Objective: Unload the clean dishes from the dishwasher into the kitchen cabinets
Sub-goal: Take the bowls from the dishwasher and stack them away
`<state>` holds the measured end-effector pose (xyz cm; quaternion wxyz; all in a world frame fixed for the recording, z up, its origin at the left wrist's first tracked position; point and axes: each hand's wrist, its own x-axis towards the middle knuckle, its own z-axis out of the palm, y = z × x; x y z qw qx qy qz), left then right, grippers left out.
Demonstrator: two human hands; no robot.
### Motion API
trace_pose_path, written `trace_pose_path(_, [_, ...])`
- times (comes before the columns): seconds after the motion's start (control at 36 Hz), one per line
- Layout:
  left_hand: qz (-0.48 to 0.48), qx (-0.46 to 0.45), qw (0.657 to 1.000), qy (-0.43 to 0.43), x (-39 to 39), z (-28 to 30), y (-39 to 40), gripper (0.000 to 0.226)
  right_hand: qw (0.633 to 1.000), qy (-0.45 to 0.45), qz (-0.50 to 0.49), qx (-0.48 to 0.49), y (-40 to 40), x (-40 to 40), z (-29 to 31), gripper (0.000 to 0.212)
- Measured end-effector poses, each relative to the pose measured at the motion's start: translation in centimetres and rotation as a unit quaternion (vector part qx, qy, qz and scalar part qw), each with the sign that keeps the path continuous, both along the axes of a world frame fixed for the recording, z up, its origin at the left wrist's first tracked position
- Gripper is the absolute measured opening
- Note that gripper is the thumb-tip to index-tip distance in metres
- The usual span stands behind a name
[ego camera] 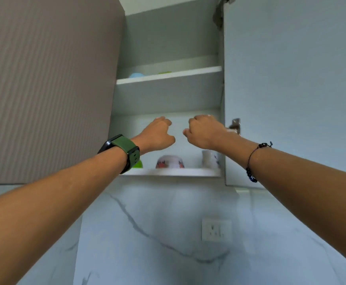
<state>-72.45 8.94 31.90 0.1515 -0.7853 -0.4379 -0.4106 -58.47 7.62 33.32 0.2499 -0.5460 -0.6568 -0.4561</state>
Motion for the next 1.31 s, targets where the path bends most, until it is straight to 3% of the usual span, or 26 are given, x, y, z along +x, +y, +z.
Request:
trace_pose_path(0.42, [-0.039, -0.121, 0.992, 0.002, 7.0, -13.3, -24.9, 0.04, 0.991, 0.06, -0.005, -0.117, -25.5, 9.0, -14.7, 0.035])
trace_pose_path(0.5, [-0.063, -0.147, 0.987, 0.021, 9.2, -15.0, -28.9, 0.02, 0.987, 0.064, -0.04, -0.144, -31.3, 11.4, -16.7, 0.03])
trace_pose_path(0.67, [-0.118, -0.163, 0.979, 0.028, 13.3, -17.1, -35.6, 0.021, 0.969, 0.091, -0.14, -0.181, -40.4, 16.3, -18.2, 0.027])
trace_pose_path(0.75, [-0.152, -0.183, 0.971, 0.031, 16.0, -17.7, -38.7, 0.017, 0.961, 0.102, -0.175, -0.189, -45.2, 19.0, -18.6, 0.036])
trace_pose_path(0.86, [-0.206, -0.203, 0.956, 0.049, 19.5, -18.1, -43.2, 0.053, 0.946, 0.106, -0.228, -0.203, -50.8, 22.6, -18.9, 0.04])
trace_pose_path(1.0, [-0.243, -0.229, 0.94, 0.062, 23.3, -18.6, -48.1, 0.06, 0.926, 0.117, -0.278, -0.228, -57.0, 26.6, -19.2, 0.042])
trace_pose_path(1.22, [-0.242, -0.253, 0.935, 0.06, 29.4, -21.0, -56.0, 0.052, 0.911, 0.13, -0.301, -0.251, -66.2, 34.1, -21.6, 0.043])
trace_pose_path(1.31, [-0.236, -0.255, 0.936, 0.053, 32.4, -22.5, -58.9, 0.036, 0.909, 0.135, -0.295, -0.261, -69.2, 37.8, -22.6, 0.042])
